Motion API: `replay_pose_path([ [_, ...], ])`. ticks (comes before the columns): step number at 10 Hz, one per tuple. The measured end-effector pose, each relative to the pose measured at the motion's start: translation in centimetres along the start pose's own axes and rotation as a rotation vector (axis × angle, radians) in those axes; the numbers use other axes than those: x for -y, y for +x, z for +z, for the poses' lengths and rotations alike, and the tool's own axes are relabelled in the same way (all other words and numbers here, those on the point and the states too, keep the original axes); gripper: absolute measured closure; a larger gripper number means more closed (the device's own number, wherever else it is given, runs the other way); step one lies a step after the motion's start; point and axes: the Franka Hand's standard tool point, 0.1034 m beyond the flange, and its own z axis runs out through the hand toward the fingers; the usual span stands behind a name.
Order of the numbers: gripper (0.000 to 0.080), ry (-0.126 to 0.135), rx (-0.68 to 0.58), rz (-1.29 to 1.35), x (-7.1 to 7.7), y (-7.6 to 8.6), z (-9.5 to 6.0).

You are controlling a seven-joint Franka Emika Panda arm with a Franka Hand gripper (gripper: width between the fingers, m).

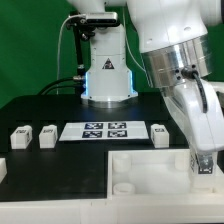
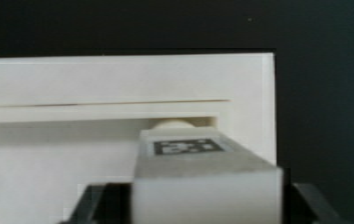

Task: Assemble one leg

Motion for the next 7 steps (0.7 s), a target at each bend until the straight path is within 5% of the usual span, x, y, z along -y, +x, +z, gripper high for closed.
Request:
replay_pose_path([
  [1, 0.0300, 0.000, 0.000, -0.052, -0.01, -0.03, 0.02],
  [2, 0.0300, -0.016, -0.010, -0.203, -0.23, -0.20, 0.14],
  [3, 0.0198, -0.024, -0.024, -0.368, -0.28, -0.36, 0.11],
  [7, 0.0151, -0.035, -0.045, -0.787, -0.24, -0.43, 0.05],
])
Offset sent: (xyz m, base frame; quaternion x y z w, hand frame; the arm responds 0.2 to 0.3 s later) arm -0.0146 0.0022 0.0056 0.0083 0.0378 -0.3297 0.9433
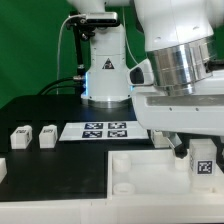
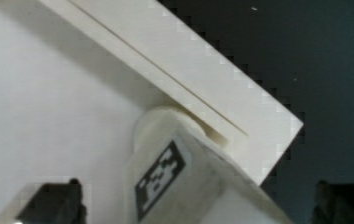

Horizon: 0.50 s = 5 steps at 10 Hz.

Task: Assemble one leg

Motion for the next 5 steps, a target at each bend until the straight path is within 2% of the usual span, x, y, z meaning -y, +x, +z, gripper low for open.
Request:
replay_pose_path([
  [1, 0.0151, -0.034, -0.028, -0.224, 0.57, -0.25, -0.21],
  [2, 0.0151, -0.046, -0.040, -0.363, 0.80, -0.46, -0.17],
  [4, 0.0151, -0.046, -0.049, -0.407, 0.86, -0.58, -0.02],
  [5, 0.0258, -0.046, -0.049, -0.407, 0.84, -0.58, 0.01],
])
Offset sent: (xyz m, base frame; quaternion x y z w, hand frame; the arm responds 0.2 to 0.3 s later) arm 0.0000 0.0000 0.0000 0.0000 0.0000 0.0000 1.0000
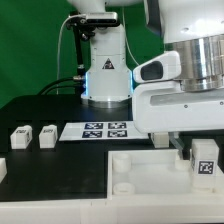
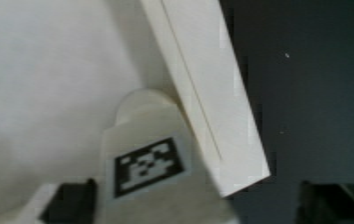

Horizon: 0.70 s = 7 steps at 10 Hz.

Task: Assemble one leg

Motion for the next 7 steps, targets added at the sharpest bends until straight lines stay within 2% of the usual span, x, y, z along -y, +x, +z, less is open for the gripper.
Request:
replay_pose_path([
  [1, 0.0395, 0.000, 0.000, 0.006, 0.0, 0.0, 0.0],
  [2, 0.0395, -0.008, 0.006, 0.108, -0.6, 0.0, 0.2],
  [3, 0.0493, -0.010, 0.006, 0.210, -0.8, 0.0, 0.2],
  [4, 0.0496, -0.010, 0.005, 0.323, -0.8, 0.1, 0.2],
  [7, 0.0497, 0.028, 0.037, 0.869, -1.1, 0.3, 0.2],
])
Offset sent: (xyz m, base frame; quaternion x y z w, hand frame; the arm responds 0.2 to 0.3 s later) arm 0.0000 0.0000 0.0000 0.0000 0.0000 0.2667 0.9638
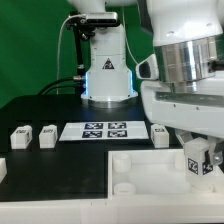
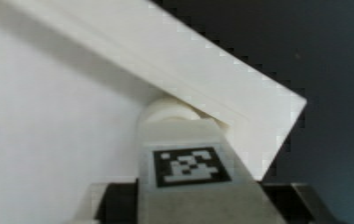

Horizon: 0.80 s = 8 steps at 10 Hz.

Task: Assemble one leg

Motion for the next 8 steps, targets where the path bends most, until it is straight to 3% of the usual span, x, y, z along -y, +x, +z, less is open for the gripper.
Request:
replay_pose_path([
  [2, 0.0498, 0.023, 0.049, 0.184, -0.07, 0.26, 0.00],
  [5, 0.0498, 0.023, 0.048, 0.096, -0.10, 0.06, 0.06],
  [6, 0.0316, 0.023, 0.048, 0.092, -0.09, 0.05, 0.06],
  [7, 0.0207, 0.001, 0.049, -0.153, -0.28, 0.00, -0.01],
  [8, 0.0207, -0.014, 0.047, -0.323, -0.39, -0.22, -0.17],
])
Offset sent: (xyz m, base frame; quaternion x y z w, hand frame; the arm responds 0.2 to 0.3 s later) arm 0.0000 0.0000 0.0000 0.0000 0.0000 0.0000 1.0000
